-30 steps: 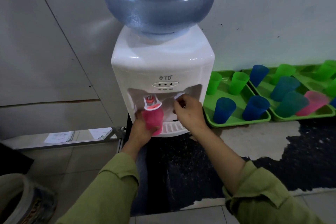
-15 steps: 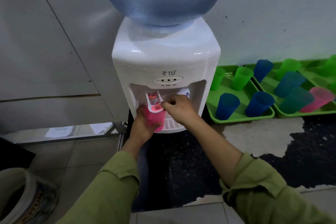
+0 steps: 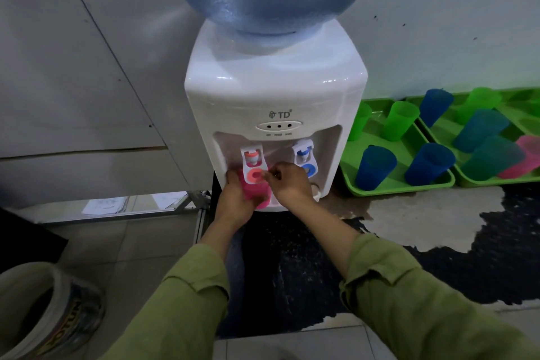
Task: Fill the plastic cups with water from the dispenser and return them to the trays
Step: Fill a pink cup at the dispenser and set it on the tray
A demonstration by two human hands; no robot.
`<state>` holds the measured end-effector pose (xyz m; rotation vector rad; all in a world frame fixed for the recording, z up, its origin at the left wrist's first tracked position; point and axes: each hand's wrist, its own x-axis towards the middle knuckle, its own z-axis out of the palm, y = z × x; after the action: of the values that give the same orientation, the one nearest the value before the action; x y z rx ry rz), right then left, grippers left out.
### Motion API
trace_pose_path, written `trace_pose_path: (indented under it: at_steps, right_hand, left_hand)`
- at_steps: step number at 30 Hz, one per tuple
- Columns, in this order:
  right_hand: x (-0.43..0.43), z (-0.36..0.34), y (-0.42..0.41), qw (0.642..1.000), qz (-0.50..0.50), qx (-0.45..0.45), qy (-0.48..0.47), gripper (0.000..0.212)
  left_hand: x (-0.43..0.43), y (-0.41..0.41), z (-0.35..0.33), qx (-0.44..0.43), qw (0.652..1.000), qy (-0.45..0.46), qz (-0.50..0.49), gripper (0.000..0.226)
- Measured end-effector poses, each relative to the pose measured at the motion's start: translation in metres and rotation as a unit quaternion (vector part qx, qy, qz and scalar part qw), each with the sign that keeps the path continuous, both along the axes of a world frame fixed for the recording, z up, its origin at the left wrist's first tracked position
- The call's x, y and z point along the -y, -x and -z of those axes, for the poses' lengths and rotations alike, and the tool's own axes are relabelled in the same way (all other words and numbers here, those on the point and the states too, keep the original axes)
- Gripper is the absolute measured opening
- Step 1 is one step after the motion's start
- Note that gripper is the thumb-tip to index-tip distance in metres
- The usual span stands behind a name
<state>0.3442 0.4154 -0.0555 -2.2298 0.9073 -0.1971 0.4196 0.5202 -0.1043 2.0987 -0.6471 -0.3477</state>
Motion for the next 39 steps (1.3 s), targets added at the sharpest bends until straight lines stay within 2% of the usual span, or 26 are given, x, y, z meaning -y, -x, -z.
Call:
trace_pose_path:
  at_steps: [3,8,14,21,26,29,33,39]
  right_hand:
    - [0.001,0.002,-0.001,1.0,0.011,0.013,0.001,0.026]
    - [-0.003,0.004,0.022,0.995,0.031,0.087,-0.041,0.024]
    - [0.009,0.006,0.051,0.997,0.003,0.066,-0.028,0.02]
    - [0.044,0.007,0.094,0.996,-0.035,0.077,-0.014,0.014]
    - [0.065,0.008,0.123,0.994,-0.065,0.083,-0.038,0.008]
    - [0.081,0.008,0.151,0.992,-0.099,0.081,-0.016,0.012]
    - [0.102,0.008,0.184,0.985,-0.148,0.089,-0.033,0.025]
    - [0.15,-0.002,0.234,0.974,-0.204,0.089,-0.034,0.056]
  left_hand:
    - [0.0,-0.001,0.002,0.004,1.0,0.002,-0.001,0.069]
    - [0.0,0.007,-0.003,-0.006,0.999,0.039,-0.019,0.063]
    - [-0.003,0.029,-0.001,-0.03,0.993,0.09,-0.068,0.07]
    - [-0.003,0.062,-0.002,-0.047,0.987,0.067,-0.141,0.078]
    - [0.003,0.093,0.003,-0.042,0.977,0.046,-0.206,0.074]
    - [0.012,0.127,0.002,-0.04,0.975,0.033,-0.218,0.073]
    - [0.035,0.172,-0.01,-0.042,0.979,0.05,-0.195,0.073]
    - [0.092,0.224,-0.041,-0.029,0.99,0.097,-0.095,0.072]
